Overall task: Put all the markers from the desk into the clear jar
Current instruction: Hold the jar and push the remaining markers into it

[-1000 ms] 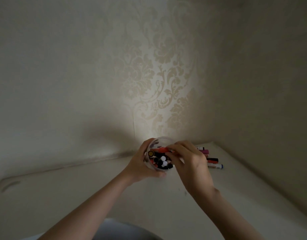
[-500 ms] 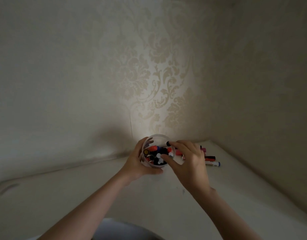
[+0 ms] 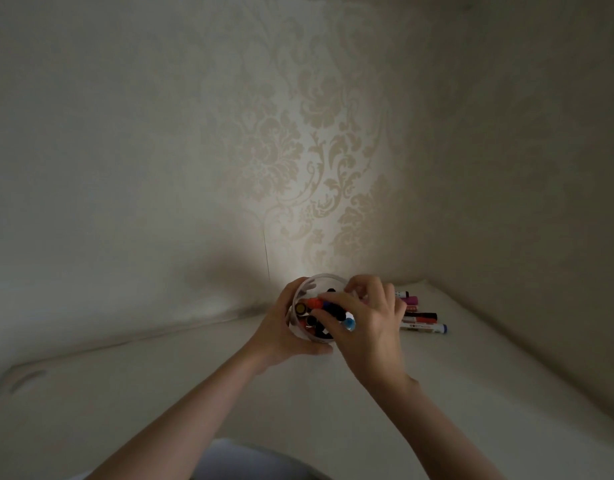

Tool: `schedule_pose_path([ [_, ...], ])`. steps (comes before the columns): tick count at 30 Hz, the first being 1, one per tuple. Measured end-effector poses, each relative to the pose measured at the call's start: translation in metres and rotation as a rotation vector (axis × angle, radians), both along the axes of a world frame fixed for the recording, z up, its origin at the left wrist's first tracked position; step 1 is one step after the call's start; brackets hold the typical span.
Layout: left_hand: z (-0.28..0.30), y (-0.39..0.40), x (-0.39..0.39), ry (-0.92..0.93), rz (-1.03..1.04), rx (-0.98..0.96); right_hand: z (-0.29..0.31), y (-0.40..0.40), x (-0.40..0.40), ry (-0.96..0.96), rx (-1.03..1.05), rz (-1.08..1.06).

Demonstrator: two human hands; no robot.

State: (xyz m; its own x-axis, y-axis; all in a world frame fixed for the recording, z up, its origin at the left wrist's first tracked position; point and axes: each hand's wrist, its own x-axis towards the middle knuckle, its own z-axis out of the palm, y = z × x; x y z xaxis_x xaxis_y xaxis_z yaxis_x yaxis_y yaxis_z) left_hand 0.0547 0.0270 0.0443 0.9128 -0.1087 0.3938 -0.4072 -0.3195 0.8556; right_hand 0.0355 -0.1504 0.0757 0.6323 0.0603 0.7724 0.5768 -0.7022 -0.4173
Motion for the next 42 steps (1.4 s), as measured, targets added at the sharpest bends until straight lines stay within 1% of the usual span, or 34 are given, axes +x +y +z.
schedule_pose_path([
  [3,-0.001,0.000,0.002,0.003,-0.004,0.006,0.003,0.006,0.001,0.005,-0.009,-0.008],
  [6,-0.001,-0.001,0.001,-0.003,0.008,0.021,0.011,0.012,0.004,0.064,-0.035,-0.110],
  [8,-0.001,-0.001,0.000,-0.004,0.008,0.017,0.018,0.017,0.007,0.134,-0.134,-0.169],
  [10,-0.002,0.001,0.000,0.002,-0.003,0.033,0.021,0.021,0.010,0.196,-0.234,-0.183],
  [11,-0.002,0.001,0.000,0.007,-0.010,0.047,0.020,0.020,0.010,0.204,-0.240,-0.182],
  [14,-0.003,0.003,0.002,0.013,-0.014,0.064,0.018,0.014,0.008,0.147,-0.057,-0.118],
  [15,-0.003,0.003,0.002,0.017,-0.015,0.061,0.018,0.012,0.007,0.148,-0.032,-0.089],
  [18,-0.005,0.003,0.003,0.033,-0.037,0.067,0.014,0.006,0.012,0.248,-0.160,0.018],
  [19,-0.005,0.003,0.003,0.032,-0.040,0.072,0.011,-0.001,0.016,0.274,-0.136,0.094],
  [21,-0.004,0.005,0.001,0.031,-0.041,0.055,0.005,-0.026,0.025,0.259,0.109,0.225],
  [22,-0.003,0.005,0.000,0.032,-0.037,0.033,-0.001,-0.044,0.031,0.235,0.226,0.209],
  [23,-0.002,0.005,-0.001,0.032,-0.033,0.011,-0.011,-0.064,0.040,0.236,0.279,0.132],
  [24,-0.002,0.005,-0.002,0.033,-0.034,-0.007,-0.022,-0.084,0.049,0.278,0.263,0.032],
  [25,-0.001,0.005,-0.002,0.032,-0.040,-0.016,-0.035,-0.103,0.058,0.344,0.195,-0.050],
  [27,0.001,0.003,-0.002,0.032,-0.050,-0.004,-0.061,-0.132,0.074,0.451,-0.012,-0.151],
  [30,0.006,-0.003,-0.001,0.040,-0.059,0.037,-0.088,-0.152,0.089,0.553,-0.291,-0.225],
  [32,0.008,-0.005,0.001,0.041,-0.064,0.047,-0.099,-0.156,0.092,0.574,-0.387,-0.237],
  [36,0.008,-0.003,0.007,0.041,-0.079,0.042,-0.109,-0.158,0.100,0.531,-0.377,-0.312],
  [38,0.006,-0.001,0.007,0.040,-0.070,0.038,-0.107,-0.160,0.102,0.613,-0.399,-0.330],
  [40,0.003,0.001,0.009,0.030,-0.049,0.040,-0.101,-0.158,0.098,0.666,-0.404,-0.286],
  [41,0.002,0.001,0.009,0.030,-0.043,0.039,-0.096,-0.155,0.091,0.654,-0.361,-0.235],
  [42,0.001,0.002,0.009,0.030,-0.041,0.037,-0.089,-0.153,0.083,0.615,-0.254,-0.160],
])
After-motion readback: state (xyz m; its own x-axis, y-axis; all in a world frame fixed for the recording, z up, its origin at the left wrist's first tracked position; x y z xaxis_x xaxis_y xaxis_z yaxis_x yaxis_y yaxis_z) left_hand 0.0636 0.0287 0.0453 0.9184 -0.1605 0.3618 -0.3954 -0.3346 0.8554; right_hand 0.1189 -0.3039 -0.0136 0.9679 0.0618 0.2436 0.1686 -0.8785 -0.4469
